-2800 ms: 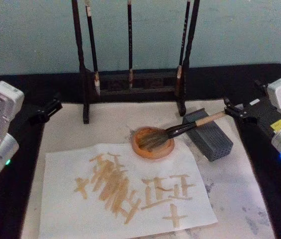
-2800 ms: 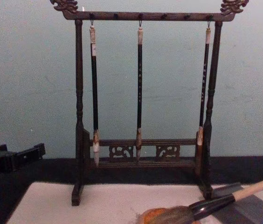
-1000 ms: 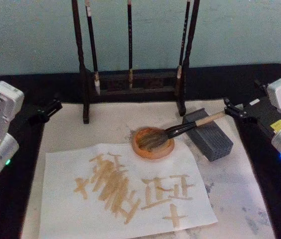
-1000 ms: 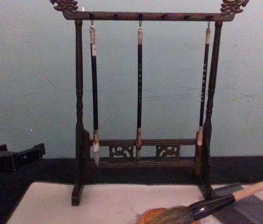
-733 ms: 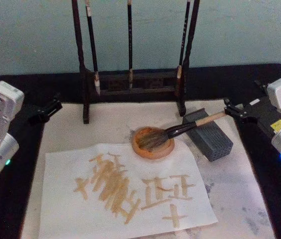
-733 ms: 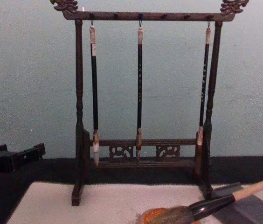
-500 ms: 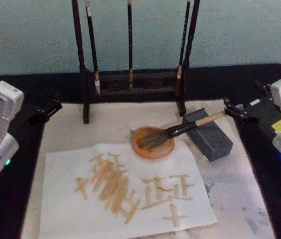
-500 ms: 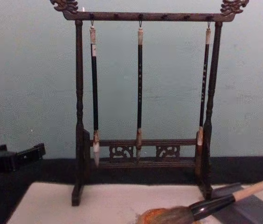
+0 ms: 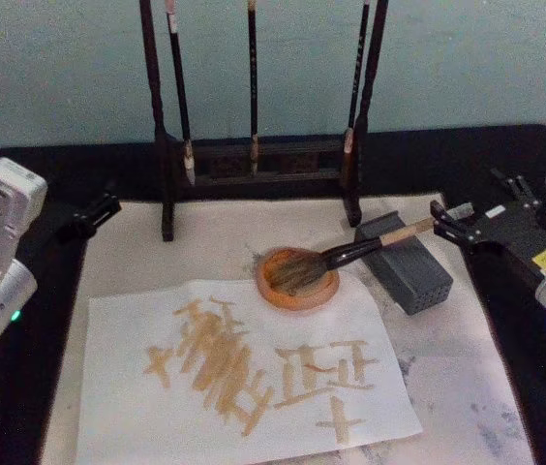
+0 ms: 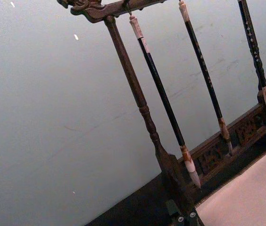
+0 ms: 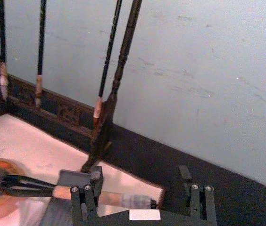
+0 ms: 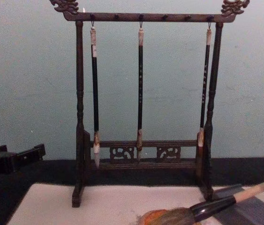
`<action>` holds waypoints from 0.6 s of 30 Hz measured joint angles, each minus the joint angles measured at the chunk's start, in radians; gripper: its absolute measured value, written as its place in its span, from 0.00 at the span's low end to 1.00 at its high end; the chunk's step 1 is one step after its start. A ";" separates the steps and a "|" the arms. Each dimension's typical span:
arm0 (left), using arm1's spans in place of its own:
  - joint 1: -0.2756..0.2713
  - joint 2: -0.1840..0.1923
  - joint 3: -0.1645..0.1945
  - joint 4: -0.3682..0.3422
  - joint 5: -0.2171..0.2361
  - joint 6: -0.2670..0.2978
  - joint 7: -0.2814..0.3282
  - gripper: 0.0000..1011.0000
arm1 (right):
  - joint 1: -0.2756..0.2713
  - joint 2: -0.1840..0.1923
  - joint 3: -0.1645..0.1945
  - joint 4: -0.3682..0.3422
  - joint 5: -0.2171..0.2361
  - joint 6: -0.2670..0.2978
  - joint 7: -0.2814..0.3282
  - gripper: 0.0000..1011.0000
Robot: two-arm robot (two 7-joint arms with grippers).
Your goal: Pick up the brush from the inkstone, write on the paper, then place the brush back to its original position.
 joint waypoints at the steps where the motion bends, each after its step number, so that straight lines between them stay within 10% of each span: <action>1: 0.000 0.000 0.000 0.000 0.000 0.000 0.000 0.99 | -0.008 0.001 0.004 -0.008 0.003 0.000 0.002 1.00; 18: 0.000 0.000 0.000 0.000 0.000 0.000 0.000 0.99 | -0.152 0.002 0.079 -0.131 0.102 0.000 0.073 1.00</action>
